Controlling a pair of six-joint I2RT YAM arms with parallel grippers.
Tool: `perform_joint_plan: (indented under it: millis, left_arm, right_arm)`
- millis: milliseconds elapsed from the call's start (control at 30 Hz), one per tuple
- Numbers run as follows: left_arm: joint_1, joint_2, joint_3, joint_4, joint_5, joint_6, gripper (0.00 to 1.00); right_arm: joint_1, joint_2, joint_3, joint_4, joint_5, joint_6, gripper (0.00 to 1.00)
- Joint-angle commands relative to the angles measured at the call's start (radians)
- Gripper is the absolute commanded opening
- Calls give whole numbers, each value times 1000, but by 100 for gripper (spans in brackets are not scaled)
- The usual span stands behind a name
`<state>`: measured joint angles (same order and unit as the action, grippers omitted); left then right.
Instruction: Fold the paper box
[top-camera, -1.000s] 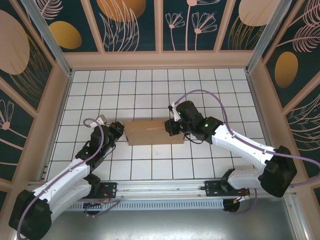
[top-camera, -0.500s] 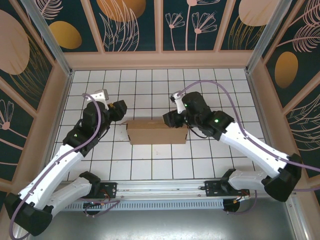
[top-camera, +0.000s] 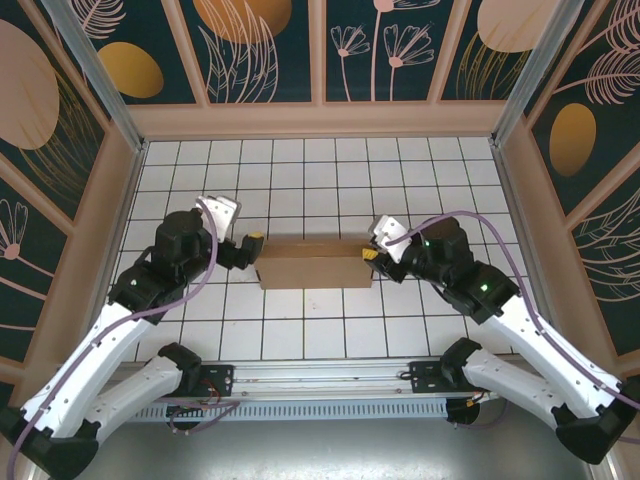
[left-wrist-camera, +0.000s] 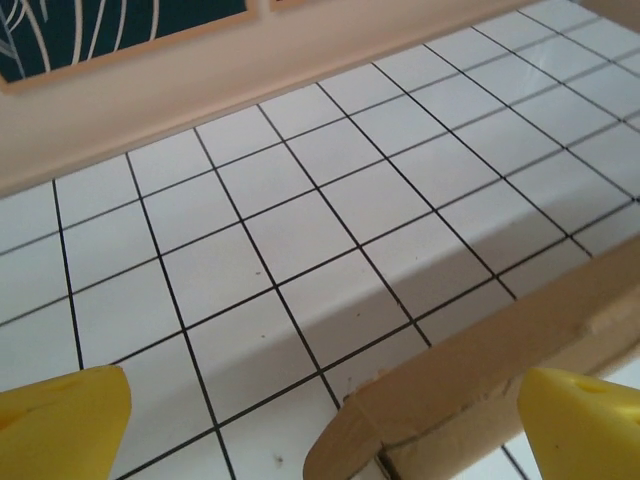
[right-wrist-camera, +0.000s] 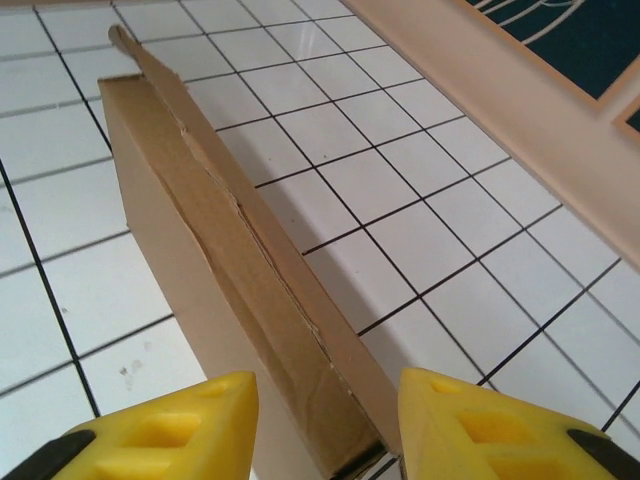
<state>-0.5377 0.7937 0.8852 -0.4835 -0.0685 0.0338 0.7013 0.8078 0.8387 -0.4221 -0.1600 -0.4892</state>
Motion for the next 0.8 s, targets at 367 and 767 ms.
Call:
perform_joint_plan:
  millis: [367, 767]
  left_arm:
    - [-1, -224, -237, 24, 50, 437, 60]
    - [116, -40, -207, 75, 124, 466, 44]
  right_arm:
    - [-5, -118, 9, 6, -108, -99, 39]
    - [-3, -216, -36, 61, -195, 46, 34]
